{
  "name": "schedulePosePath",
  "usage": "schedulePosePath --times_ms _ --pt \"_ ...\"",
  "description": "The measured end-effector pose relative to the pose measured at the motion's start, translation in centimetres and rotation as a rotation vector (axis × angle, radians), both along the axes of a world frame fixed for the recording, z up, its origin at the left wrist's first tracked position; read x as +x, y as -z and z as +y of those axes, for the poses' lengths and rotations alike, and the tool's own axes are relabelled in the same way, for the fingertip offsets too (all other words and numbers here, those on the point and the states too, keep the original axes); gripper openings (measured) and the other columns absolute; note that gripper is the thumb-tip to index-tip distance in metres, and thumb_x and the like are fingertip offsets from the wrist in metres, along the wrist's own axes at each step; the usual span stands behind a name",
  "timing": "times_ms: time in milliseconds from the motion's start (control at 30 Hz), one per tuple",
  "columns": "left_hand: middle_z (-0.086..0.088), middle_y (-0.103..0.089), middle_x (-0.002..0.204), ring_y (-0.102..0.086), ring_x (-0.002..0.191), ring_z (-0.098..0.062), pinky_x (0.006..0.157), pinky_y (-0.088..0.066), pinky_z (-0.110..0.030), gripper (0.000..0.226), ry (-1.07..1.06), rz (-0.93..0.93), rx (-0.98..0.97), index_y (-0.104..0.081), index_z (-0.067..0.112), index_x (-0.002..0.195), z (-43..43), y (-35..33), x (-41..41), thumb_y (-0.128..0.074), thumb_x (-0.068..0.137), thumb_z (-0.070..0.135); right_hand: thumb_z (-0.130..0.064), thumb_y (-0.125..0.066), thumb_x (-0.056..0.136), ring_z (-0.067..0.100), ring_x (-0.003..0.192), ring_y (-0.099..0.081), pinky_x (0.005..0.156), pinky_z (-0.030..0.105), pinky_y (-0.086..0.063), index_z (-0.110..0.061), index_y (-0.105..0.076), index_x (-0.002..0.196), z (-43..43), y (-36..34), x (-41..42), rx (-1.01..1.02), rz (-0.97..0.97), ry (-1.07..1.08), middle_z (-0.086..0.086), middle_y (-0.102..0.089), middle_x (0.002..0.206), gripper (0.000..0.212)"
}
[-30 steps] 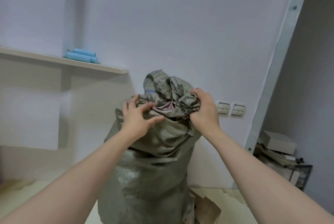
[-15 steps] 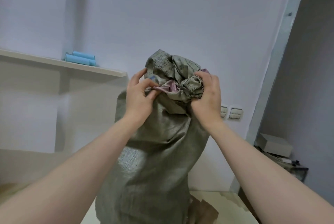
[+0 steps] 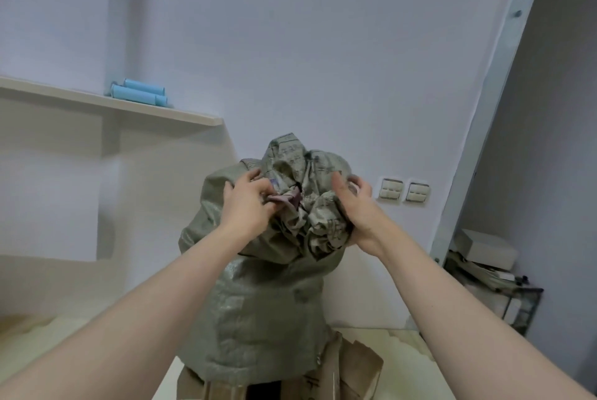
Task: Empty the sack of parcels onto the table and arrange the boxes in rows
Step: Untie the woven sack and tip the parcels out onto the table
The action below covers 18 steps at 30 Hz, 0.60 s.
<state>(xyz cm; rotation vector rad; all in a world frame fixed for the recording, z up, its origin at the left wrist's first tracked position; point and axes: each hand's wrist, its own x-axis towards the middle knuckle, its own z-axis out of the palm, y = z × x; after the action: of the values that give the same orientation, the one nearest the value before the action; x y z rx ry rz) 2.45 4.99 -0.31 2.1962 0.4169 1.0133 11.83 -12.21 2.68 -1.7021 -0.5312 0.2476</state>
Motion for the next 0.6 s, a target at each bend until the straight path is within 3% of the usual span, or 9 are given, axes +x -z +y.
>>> schedulePosePath --times_ms 100,167,267,300,400,433,500,600 --pt "0.006 -0.039 0.154 -0.008 0.149 -0.039 0.12 -0.002 -0.05 0.015 0.006 -0.021 0.051 -0.062 0.024 0.076 -2.2 0.5 0.1 -0.073 0.086 0.025 -0.074 -0.078 0.047 0.03 0.125 -0.051 0.074 0.052 -0.056 -0.04 -0.014 0.15 0.4 0.1 0.1 0.027 0.056 -0.043 -0.001 -0.038 0.148 0.126" --pt "0.009 -0.036 0.155 0.0 0.15 -0.037 0.12 -0.006 -0.046 0.013 0.042 -0.051 0.064 -0.064 0.024 0.079 -3.1 1.3 0.5 -0.073 0.085 0.029 -0.06 -0.083 0.059 0.025 0.11 -0.059 0.077 0.044 -0.056 -0.028 -0.02 0.149 1.6 0.5 0.1 0.023 0.036 -0.061 -0.004 -0.052 0.129 0.115" --pt "0.011 -0.033 0.155 0.003 0.151 -0.031 0.117 -0.001 -0.034 0.005 0.1 -0.113 0.086 -0.072 0.033 0.083 -3.4 2.1 0.6 -0.075 0.084 0.029 -0.061 -0.095 0.028 0.026 0.107 -0.066 0.091 0.046 -0.056 -0.024 -0.037 0.139 3.6 2.3 1.5 0.056 0.028 0.051 0.004 -0.065 0.118 0.131" --pt "0.012 -0.032 0.155 0.004 0.151 -0.028 0.116 0.001 -0.033 0.011 0.107 -0.095 0.112 -0.075 0.036 0.09 -3.3 2.4 0.7 -0.074 0.085 0.026 -0.055 -0.096 0.026 0.026 0.103 -0.068 0.089 0.046 -0.058 -0.024 -0.045 0.133 4.1 2.9 2.1 0.072 0.007 0.089 0.005 -0.068 0.115 0.123" --pt "0.009 -0.029 0.155 0.003 0.151 -0.027 0.119 0.001 -0.04 0.026 0.121 -0.062 0.188 -0.072 0.039 0.107 -2.4 2.9 0.6 -0.074 0.085 0.026 -0.032 -0.084 0.052 0.022 0.096 -0.067 0.089 0.039 -0.057 -0.026 -0.06 0.118 4.8 3.2 2.0 0.031 -0.101 0.213 0.001 -0.071 0.105 0.071" --pt "0.006 -0.025 0.157 -0.001 0.151 -0.029 0.12 -0.001 -0.046 0.036 0.099 -0.074 0.195 -0.067 0.038 0.116 -2.2 2.8 0.6 -0.076 0.082 0.029 -0.027 -0.079 0.059 0.022 0.097 -0.066 0.089 0.037 -0.056 -0.03 -0.062 0.11 4.9 2.9 2.0 0.035 -0.139 0.243 0.0 -0.07 0.104 0.054" --pt "0.007 -0.003 0.161 -0.004 0.15 -0.027 0.119 -0.009 -0.059 0.076 0.011 -0.045 0.159 -0.042 0.042 0.14 -1.9 2.6 0.5 -0.081 0.075 0.039 -0.022 -0.073 0.063 0.023 0.095 -0.066 0.087 0.039 -0.057 -0.033 -0.063 0.093 5.1 1.7 2.1 0.14 -0.163 0.266 -0.002 -0.072 0.1 0.033" --pt "0.008 0.027 0.156 0.02 0.148 -0.027 0.112 -0.002 -0.072 0.123 -0.121 0.084 0.127 0.002 0.048 0.15 -1.7 2.7 0.3 -0.086 0.064 0.048 -0.012 -0.065 0.065 0.023 0.09 -0.069 0.086 0.046 -0.059 -0.031 -0.066 0.093 4.9 -1.2 1.7 0.355 -0.157 0.246 -0.002 -0.073 0.09 0.034"
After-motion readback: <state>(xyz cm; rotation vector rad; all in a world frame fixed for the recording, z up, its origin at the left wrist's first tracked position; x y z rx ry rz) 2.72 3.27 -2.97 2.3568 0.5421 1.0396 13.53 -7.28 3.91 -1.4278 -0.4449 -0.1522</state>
